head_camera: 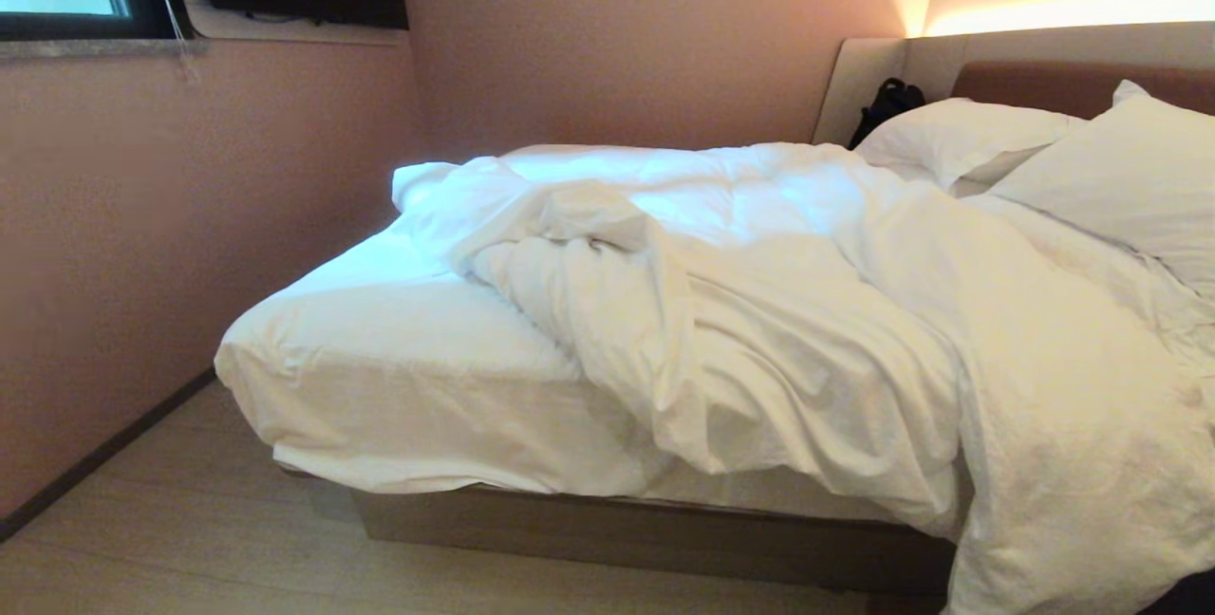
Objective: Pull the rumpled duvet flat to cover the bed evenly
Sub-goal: Hold the folded corner of the quilt
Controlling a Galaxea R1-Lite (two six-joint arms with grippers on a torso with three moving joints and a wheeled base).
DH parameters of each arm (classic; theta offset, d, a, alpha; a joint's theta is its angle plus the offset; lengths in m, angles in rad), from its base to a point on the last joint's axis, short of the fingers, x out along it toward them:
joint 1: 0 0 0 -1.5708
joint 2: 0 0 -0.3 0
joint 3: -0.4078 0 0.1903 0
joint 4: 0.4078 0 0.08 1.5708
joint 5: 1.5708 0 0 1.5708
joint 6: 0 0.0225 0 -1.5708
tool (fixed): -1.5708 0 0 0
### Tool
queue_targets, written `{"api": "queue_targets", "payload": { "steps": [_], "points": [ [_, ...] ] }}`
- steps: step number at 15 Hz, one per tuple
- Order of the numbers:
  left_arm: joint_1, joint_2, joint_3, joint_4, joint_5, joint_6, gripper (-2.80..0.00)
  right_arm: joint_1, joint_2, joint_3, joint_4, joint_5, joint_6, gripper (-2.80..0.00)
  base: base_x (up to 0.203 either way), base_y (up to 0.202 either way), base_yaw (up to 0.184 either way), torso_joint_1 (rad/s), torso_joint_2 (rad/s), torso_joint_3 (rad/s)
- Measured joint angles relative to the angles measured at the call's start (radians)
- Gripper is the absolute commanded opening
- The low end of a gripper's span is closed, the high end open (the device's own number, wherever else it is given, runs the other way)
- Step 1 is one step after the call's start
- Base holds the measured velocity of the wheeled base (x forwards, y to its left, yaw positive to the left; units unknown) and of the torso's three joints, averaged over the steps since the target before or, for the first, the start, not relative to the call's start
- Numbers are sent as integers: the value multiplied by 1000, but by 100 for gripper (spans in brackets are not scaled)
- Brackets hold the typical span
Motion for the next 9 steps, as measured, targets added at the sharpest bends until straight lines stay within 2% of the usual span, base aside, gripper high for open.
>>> {"api": "queue_targets", "payload": {
  "steps": [9],
  "points": [
    [0, 0, 0, 0, 1, -2, -280, 0, 0, 0, 0, 0, 0, -280, 0, 195, 1, 3, 3, 3]
  ]
}}
